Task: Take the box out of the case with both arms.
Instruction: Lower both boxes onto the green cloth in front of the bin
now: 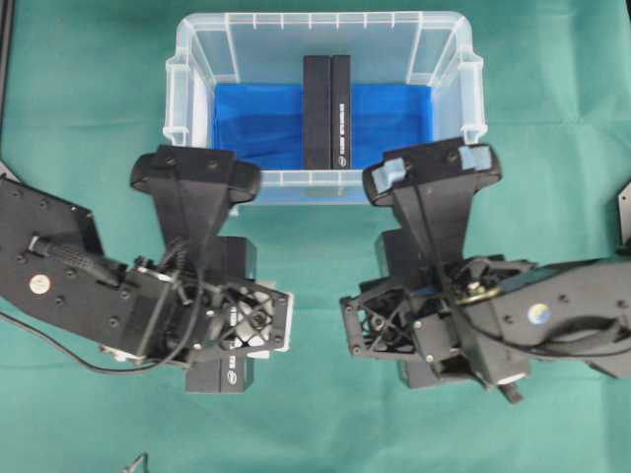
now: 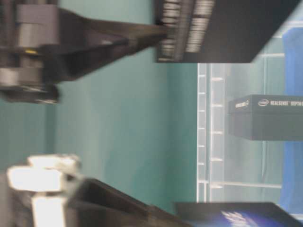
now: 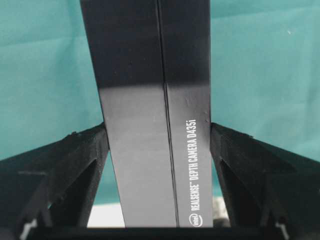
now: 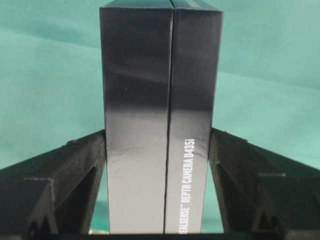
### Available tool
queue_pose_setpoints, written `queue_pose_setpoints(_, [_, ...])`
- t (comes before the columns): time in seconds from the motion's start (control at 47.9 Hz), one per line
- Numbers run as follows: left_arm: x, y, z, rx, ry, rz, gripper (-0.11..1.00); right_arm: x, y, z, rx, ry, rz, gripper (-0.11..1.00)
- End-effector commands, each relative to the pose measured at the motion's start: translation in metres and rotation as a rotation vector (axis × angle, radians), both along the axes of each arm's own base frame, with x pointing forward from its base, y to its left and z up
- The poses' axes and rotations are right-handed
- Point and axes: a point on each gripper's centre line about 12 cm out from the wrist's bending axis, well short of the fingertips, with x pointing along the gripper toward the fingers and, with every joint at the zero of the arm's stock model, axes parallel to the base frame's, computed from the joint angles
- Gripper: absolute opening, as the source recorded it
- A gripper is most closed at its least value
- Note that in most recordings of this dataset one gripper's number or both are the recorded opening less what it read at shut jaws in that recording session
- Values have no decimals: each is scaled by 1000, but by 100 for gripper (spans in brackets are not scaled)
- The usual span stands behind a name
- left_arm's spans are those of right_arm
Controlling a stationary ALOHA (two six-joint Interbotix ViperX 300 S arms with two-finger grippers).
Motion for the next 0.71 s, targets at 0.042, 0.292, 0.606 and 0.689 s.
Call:
queue_pose_setpoints(0.042, [-9, -1, -3, -23, -68, 11, 63, 0, 3, -10, 18, -48, 2, 67])
queue_pose_setpoints(0.292, [-6, -4, -46, -35, -85, 2, 63, 0, 5, -56, 50, -88, -20, 67])
queue_pose_setpoints(0.606, [2, -10, -81, -66, -107, -7, 63, -6, 5, -84, 74, -95, -26, 67])
queue_pose_setpoints(0.689, [4, -11, -84, -81, -116, -5, 63, -7, 5, -87, 73, -95, -24, 67])
